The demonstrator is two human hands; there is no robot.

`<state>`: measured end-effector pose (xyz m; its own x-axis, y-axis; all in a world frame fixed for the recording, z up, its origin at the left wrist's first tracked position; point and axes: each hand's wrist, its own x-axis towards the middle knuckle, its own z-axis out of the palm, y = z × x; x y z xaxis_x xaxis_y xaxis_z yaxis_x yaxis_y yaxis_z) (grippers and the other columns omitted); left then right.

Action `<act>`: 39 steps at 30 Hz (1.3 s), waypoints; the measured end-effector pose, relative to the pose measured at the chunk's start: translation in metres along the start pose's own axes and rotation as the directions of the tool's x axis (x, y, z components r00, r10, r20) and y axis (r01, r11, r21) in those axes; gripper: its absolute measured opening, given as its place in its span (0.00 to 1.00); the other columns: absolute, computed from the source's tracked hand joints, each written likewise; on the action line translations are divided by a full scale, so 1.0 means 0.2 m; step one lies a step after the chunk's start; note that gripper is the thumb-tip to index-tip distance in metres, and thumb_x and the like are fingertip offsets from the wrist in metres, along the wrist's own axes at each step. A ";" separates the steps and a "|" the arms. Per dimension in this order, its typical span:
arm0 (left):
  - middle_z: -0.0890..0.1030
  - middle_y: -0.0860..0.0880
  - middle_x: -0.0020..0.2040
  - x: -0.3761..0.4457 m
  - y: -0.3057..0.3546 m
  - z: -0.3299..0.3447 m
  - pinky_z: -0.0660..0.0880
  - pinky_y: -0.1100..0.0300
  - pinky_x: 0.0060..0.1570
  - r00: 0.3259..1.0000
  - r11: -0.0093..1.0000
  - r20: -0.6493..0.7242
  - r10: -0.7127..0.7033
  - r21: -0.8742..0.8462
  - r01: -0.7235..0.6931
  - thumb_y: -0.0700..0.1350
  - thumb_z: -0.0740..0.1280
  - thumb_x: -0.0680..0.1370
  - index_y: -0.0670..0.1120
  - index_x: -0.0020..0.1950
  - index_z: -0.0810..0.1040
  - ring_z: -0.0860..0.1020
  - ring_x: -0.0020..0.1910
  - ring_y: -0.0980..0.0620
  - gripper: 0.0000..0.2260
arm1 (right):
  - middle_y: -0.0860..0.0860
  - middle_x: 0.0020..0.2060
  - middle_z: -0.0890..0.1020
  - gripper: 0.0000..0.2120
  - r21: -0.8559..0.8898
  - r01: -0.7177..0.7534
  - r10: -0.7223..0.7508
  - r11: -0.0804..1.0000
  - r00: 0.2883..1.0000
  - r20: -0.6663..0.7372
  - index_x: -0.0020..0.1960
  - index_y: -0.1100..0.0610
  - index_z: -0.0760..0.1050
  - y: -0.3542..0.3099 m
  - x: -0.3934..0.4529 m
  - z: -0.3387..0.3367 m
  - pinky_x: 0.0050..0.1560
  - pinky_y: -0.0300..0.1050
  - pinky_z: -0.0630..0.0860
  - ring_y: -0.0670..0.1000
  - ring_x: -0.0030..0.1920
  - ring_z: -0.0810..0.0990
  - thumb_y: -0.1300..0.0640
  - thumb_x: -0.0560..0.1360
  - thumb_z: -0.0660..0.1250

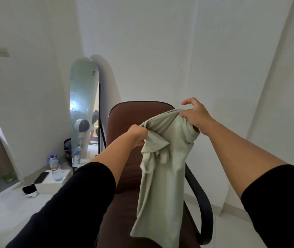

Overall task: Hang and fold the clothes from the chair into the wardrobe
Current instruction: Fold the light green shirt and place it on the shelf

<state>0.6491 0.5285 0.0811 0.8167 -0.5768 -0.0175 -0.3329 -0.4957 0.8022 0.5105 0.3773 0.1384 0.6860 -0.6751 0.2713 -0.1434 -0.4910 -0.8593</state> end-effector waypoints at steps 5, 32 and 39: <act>0.81 0.40 0.49 0.02 -0.07 0.00 0.74 0.51 0.46 0.904 0.863 -0.156 0.398 0.399 -0.310 0.33 0.58 0.73 0.39 0.54 0.79 0.78 0.49 0.39 0.14 | 0.55 0.39 0.77 0.15 0.048 0.021 -0.022 0.999 1.000 0.017 0.57 0.48 0.72 -0.01 -0.01 -0.02 0.43 0.45 0.71 0.51 0.40 0.74 0.60 0.73 0.66; 0.80 0.45 0.41 -0.09 -0.17 -0.23 0.75 0.56 0.44 0.951 0.949 -0.008 0.308 0.077 -0.306 0.40 0.73 0.69 0.39 0.47 0.81 0.76 0.40 0.51 0.09 | 0.53 0.53 0.81 0.20 -0.288 0.122 -0.118 0.950 0.993 0.029 0.49 0.56 0.83 -0.07 -0.21 0.12 0.58 0.45 0.72 0.57 0.56 0.77 0.68 0.76 0.54; 0.81 0.45 0.42 -0.21 -0.21 -0.25 0.76 0.56 0.43 0.878 0.837 -0.057 0.475 0.338 -0.430 0.44 0.71 0.72 0.40 0.46 0.80 0.77 0.41 0.48 0.08 | 0.48 0.44 0.80 0.20 -0.349 0.182 -0.173 0.919 0.983 0.058 0.43 0.53 0.82 -0.04 -0.33 0.07 0.46 0.35 0.68 0.48 0.47 0.74 0.70 0.74 0.55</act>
<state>0.6526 0.6061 0.0780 0.5861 -0.7050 0.3994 -0.7895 -0.3859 0.4773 0.4770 0.4333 0.1202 0.7406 -0.5471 0.3901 -0.2555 -0.7663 -0.5895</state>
